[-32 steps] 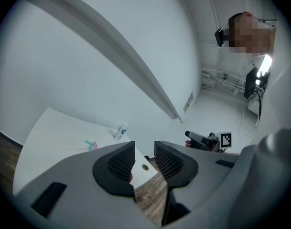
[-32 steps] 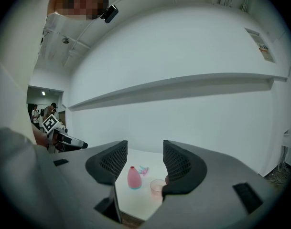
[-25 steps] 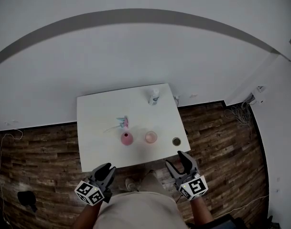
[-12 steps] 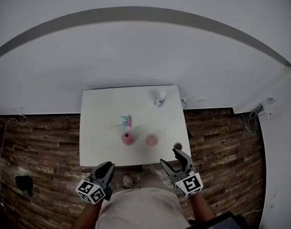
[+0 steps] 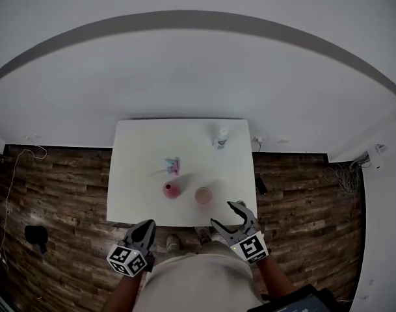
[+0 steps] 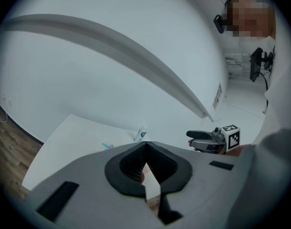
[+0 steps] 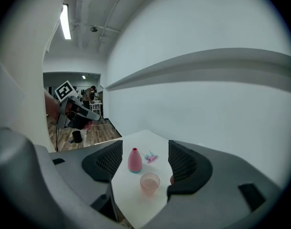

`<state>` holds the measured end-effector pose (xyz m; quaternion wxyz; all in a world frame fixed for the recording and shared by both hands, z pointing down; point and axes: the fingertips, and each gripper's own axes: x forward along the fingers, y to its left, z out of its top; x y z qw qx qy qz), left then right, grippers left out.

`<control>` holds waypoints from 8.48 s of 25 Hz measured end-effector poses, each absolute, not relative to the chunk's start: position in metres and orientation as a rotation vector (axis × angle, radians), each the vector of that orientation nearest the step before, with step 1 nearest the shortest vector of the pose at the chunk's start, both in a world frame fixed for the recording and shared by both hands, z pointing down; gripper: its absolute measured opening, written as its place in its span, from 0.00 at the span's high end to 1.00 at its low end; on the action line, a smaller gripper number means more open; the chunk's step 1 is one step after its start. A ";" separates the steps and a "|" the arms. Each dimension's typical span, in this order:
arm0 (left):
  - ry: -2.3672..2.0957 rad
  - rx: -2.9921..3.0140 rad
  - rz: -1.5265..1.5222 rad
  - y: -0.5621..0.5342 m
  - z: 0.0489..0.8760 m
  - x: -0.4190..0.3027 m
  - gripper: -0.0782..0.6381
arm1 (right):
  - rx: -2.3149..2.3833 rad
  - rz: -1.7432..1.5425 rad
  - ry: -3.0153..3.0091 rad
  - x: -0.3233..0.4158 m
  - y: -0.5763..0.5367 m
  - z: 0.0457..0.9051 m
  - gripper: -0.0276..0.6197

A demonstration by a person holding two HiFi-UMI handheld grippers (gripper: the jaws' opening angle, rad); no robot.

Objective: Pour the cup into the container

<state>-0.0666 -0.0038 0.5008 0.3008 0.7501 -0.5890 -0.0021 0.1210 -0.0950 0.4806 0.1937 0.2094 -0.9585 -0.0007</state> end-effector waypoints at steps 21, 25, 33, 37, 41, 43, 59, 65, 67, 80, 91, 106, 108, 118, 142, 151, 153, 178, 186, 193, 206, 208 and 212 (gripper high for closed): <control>-1.684 1.996 -0.048 -0.035 0.486 -0.029 0.88 | 0.410 -0.008 -2.764 0.127 -0.128 0.479 0.52; -1.711 1.960 -0.075 -0.036 0.487 -0.029 0.88 | 0.375 -0.015 -2.762 0.127 -0.135 0.483 0.52; -1.838 1.833 -0.098 -0.027 0.493 -0.039 0.88 | 0.294 -0.024 -2.761 0.126 -0.157 0.500 0.52; -1.875 1.785 -0.103 -0.019 0.495 -0.049 0.88 | 0.230 -0.039 -2.772 0.109 -0.158 0.503 0.52; -1.888 1.730 -0.141 -0.014 0.504 -0.055 0.88 | 0.163 -0.051 -2.754 0.099 -0.156 0.509 0.52; -1.887 1.713 -0.158 -0.010 0.507 -0.058 0.88 | 0.151 -0.052 -2.744 0.096 -0.154 0.511 0.52; -1.789 1.785 -0.053 -0.014 0.521 -0.079 0.88 | 0.090 -0.056 -2.655 0.103 -0.129 0.555 0.46; -1.747 1.819 0.032 -0.024 0.532 -0.063 0.88 | 0.108 -0.054 -2.614 0.117 -0.135 0.572 0.46; -1.734 1.822 0.043 -0.025 0.534 -0.057 0.88 | 0.111 -0.044 -2.600 0.121 -0.137 0.578 0.46; -1.706 1.803 0.102 -0.034 0.558 -0.026 0.88 | 0.046 -0.020 -2.549 0.131 -0.148 0.630 0.44; -1.709 1.767 0.099 -0.013 0.561 -0.029 0.88 | 0.046 -0.036 -2.496 0.118 -0.132 0.660 0.44; -1.711 1.714 0.119 -0.026 0.576 -0.036 0.88 | 0.018 0.000 -2.455 0.107 -0.153 0.704 0.44; -1.709 1.706 0.118 -0.030 0.579 -0.036 0.88 | 0.011 -0.001 -2.452 0.105 -0.155 0.709 0.44; -1.687 1.702 0.127 -0.041 0.586 -0.036 0.88 | -0.031 -0.027 -2.424 0.096 -0.159 0.728 0.44; -1.695 1.657 0.134 -0.037 0.593 -0.048 0.88 | -0.061 -0.056 -2.411 0.071 -0.156 0.761 0.44; -1.705 1.636 0.152 -0.032 0.594 -0.050 0.88 | -0.084 -0.069 -2.414 0.066 -0.155 0.771 0.40; -1.708 1.633 0.156 -0.031 0.593 -0.050 0.88 | -0.084 -0.072 -2.411 0.064 -0.156 0.774 0.40; -1.740 1.585 0.182 -0.011 0.593 -0.051 0.88 | -0.050 -0.110 -2.439 0.050 -0.158 0.789 0.40; -1.763 1.561 0.171 -0.004 0.589 -0.055 0.88 | -0.021 -0.084 -2.420 0.050 -0.158 0.792 0.40; -1.766 1.556 0.166 -0.003 0.591 -0.054 0.88 | -0.004 -0.023 -2.400 0.052 -0.161 0.792 0.40; -1.765 1.537 0.116 0.008 0.593 -0.079 0.88 | 0.076 0.084 -2.357 0.058 -0.148 0.756 0.40; -1.739 1.568 0.131 0.003 0.593 -0.085 0.88 | 0.093 0.096 -2.338 0.060 -0.149 0.749 0.40; -1.681 1.680 0.194 -0.018 0.588 -0.101 0.88 | 0.142 0.102 -2.321 0.051 -0.155 0.725 0.40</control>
